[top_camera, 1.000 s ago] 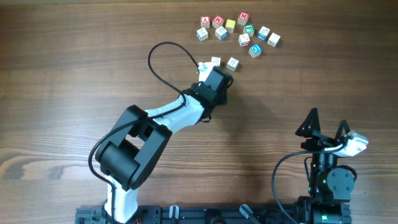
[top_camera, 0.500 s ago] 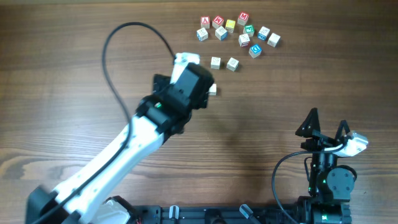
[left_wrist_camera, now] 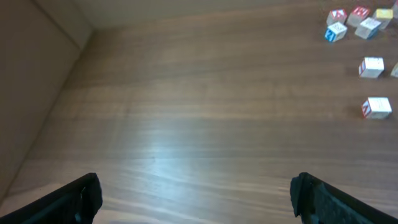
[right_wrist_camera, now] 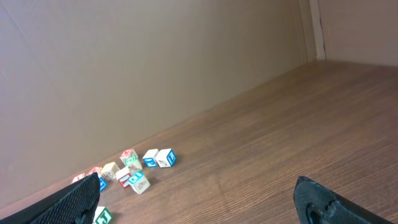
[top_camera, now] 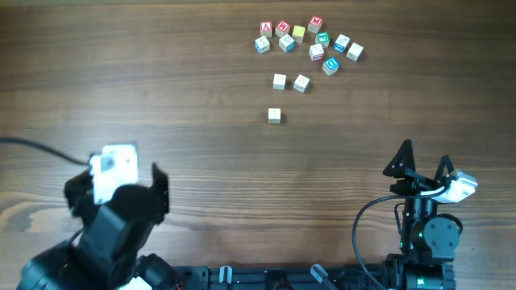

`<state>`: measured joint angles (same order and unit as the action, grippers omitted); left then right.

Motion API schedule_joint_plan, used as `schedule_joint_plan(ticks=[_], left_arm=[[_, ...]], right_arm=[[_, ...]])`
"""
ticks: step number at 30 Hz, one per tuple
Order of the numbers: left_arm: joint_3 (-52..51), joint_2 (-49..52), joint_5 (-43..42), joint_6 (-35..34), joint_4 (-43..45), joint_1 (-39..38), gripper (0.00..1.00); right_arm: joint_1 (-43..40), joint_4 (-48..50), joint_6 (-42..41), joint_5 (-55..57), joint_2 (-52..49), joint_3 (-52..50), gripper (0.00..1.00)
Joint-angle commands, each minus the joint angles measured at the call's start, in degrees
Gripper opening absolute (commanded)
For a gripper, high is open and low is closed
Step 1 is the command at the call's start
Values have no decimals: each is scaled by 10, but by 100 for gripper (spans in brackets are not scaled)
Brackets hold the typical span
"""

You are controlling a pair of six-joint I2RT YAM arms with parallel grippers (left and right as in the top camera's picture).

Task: Form a tower
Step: 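Place the '1' block on the table and retract the left arm, then reach the right gripper to the block cluster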

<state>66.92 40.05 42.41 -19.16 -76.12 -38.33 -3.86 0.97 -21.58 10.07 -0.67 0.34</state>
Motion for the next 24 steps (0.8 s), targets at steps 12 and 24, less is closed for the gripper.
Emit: schedule_joint_plan(ticks=[12, 24], left_arm=[[-3, -35, -115, -25, -99, 0, 100], [-3, -35, -115, -25, -99, 0, 100]], right_arm=[[-3, -4, -285, -189, 2, 0, 100], [-3, 21, -235, -313, -73, 78, 99]])
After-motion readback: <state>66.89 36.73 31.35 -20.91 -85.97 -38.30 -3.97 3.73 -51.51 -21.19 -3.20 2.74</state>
